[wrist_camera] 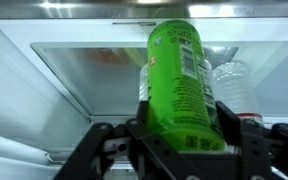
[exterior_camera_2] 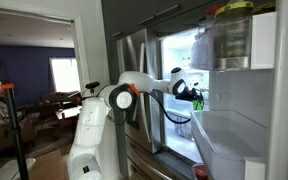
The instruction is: Move the green bottle to the middle shelf
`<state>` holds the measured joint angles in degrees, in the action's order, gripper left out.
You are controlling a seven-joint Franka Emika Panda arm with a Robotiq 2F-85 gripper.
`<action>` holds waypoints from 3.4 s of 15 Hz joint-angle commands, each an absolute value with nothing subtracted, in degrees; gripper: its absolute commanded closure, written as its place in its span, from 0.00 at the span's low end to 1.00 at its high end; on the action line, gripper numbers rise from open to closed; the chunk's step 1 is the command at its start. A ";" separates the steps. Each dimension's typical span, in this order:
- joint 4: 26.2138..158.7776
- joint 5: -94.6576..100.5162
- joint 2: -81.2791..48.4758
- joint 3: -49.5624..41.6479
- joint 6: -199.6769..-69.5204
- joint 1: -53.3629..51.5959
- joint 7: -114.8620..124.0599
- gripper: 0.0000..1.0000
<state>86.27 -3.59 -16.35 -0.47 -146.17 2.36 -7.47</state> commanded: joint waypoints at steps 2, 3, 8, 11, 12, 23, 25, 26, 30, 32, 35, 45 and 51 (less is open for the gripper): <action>79.92 -4.30 -21.39 0.41 -144.39 2.77 -6.85 0.60; 79.34 -4.66 -21.94 0.56 -144.46 3.00 -6.94 0.60; 77.24 -4.28 -23.75 0.41 -143.15 2.94 -6.43 0.60; 76.32 -4.10 -24.40 0.31 -142.16 2.89 -6.08 0.60; 75.91 -4.05 -24.58 0.29 -141.70 2.87 -6.02 0.60; 74.77 -3.77 -25.65 0.15 -141.28 2.66 -5.03 0.00; 74.88 -3.26 -25.31 -0.13 -140.22 2.55 -4.84 0.00; 75.13 -3.08 -24.93 -0.26 -139.53 2.53 -4.66 0.00; 78.22 -2.49 -21.35 -0.83 -136.81 2.64 -4.06 0.00; 81.19 -3.55 -18.54 -1.11 -137.07 3.06 -4.36 0.00; 86.33 -5.23 -13.79 -0.86 -138.68 3.78 -4.55 0.00; 107.27 -4.05 6.79 -2.42 -141.76 3.71 3.40 0.00; 119.40 -4.91 20.29 -4.44 -139.98 4.76 3.66 0.00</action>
<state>111.40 -4.78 12.50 -3.69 -139.93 4.18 2.94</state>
